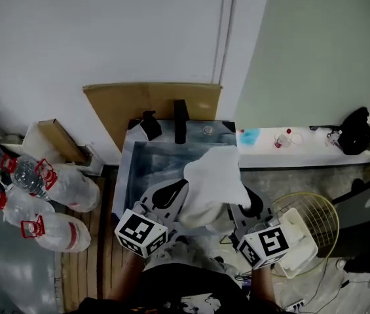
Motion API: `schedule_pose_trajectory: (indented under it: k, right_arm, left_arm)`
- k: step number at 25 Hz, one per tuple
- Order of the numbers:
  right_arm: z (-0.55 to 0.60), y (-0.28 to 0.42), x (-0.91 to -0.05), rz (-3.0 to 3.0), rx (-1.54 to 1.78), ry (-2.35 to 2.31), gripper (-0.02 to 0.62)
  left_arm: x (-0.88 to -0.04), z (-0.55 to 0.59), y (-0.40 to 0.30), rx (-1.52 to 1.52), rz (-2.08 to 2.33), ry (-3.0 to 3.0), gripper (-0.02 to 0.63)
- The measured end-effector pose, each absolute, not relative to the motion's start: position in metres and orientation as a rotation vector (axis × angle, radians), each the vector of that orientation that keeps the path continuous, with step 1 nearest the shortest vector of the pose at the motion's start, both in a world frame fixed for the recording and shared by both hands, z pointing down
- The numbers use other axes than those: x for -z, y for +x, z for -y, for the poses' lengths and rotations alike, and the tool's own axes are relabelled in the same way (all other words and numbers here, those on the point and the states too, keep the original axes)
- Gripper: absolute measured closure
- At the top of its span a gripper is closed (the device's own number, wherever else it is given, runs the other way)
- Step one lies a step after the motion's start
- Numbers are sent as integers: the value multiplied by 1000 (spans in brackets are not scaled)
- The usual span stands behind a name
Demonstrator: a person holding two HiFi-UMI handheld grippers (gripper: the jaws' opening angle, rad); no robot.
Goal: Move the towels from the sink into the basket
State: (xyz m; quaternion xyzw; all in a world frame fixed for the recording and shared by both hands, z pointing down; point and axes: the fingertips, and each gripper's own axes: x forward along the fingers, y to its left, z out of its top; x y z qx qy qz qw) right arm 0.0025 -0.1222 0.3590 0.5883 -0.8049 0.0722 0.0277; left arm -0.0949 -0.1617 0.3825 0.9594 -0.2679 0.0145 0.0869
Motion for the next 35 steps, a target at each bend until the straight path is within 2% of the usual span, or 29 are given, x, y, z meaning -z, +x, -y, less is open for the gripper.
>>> schedule_pose_trajectory:
  k: [11,19,27,35]
  right_arm:
    - [-13,165,-359,2203,-239,2209,505]
    - [-104,273,-400,1904,-349,2413,505]
    - [-160,349,-493,1629,-570,2418,505]
    - [-148,381,-545,1613,-682,2442,505]
  left_arm:
    - [-387,43,69,-110,360,2940,592]
    - [-400,-20,168,-173,97,2959,592]
    - [-407,-59,223,-235,-62,2973,592]
    - [-413,-58,237,-295,-70,2986,592]
